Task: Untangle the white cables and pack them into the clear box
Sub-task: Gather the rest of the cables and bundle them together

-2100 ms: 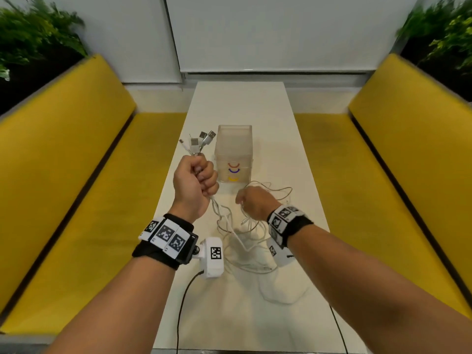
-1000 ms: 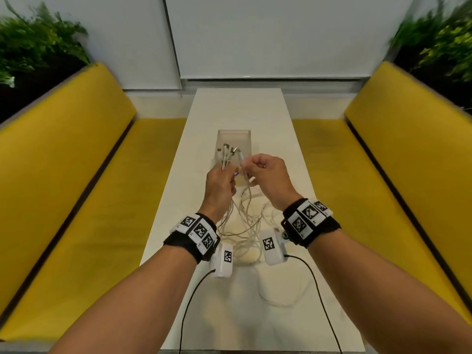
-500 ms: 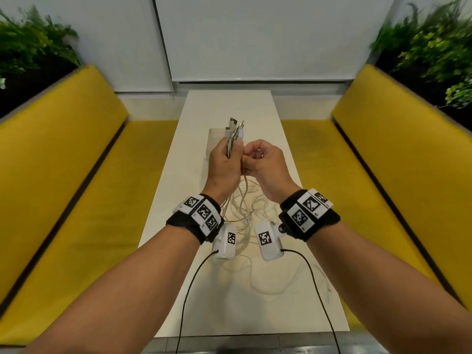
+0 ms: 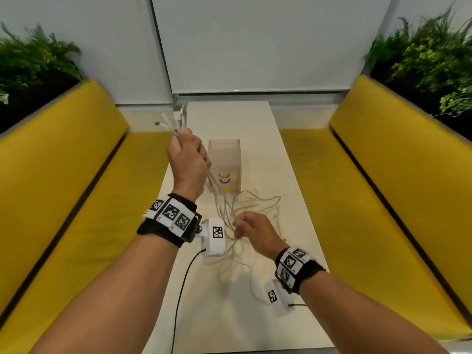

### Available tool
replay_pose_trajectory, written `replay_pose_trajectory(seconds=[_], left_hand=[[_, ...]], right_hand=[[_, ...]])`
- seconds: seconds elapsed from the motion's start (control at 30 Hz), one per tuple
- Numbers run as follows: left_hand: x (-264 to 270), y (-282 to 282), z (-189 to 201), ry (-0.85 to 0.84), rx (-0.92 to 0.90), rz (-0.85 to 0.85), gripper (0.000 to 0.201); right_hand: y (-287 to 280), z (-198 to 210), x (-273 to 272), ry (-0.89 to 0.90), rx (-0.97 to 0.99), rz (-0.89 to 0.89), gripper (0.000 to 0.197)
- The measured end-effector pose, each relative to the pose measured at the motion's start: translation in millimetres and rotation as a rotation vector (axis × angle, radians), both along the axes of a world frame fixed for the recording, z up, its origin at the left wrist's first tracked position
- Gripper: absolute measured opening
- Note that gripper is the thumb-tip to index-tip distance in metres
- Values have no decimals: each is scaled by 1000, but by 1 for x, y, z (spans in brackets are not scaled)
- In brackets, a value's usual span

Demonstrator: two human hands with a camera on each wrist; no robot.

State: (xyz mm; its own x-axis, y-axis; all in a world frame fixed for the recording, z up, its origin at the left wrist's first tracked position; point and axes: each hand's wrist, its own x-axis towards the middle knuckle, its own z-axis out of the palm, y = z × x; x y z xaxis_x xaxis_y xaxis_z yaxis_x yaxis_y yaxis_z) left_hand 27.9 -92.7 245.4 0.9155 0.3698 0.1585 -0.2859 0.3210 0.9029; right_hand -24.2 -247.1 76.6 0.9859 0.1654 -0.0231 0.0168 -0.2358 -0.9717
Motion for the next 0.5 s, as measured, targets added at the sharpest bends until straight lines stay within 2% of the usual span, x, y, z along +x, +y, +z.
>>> replay_pose_trajectory(seconds=[0.1, 0.27, 0.4, 0.5], left_hand=[[0, 6, 12, -41, -40, 31, 37], [-7, 5, 23, -92, -76, 35, 35], [-9, 4, 31, -132, -43, 43, 33], [-5, 10, 28, -130, 49, 45, 34]], right_hand=[[-2, -38, -13, 57, -159, 63, 25], [7, -63, -17, 99, -131, 86, 24], [10, -56, -7, 88, -134, 138, 25], [10, -29, 4, 35, -84, 100, 27]])
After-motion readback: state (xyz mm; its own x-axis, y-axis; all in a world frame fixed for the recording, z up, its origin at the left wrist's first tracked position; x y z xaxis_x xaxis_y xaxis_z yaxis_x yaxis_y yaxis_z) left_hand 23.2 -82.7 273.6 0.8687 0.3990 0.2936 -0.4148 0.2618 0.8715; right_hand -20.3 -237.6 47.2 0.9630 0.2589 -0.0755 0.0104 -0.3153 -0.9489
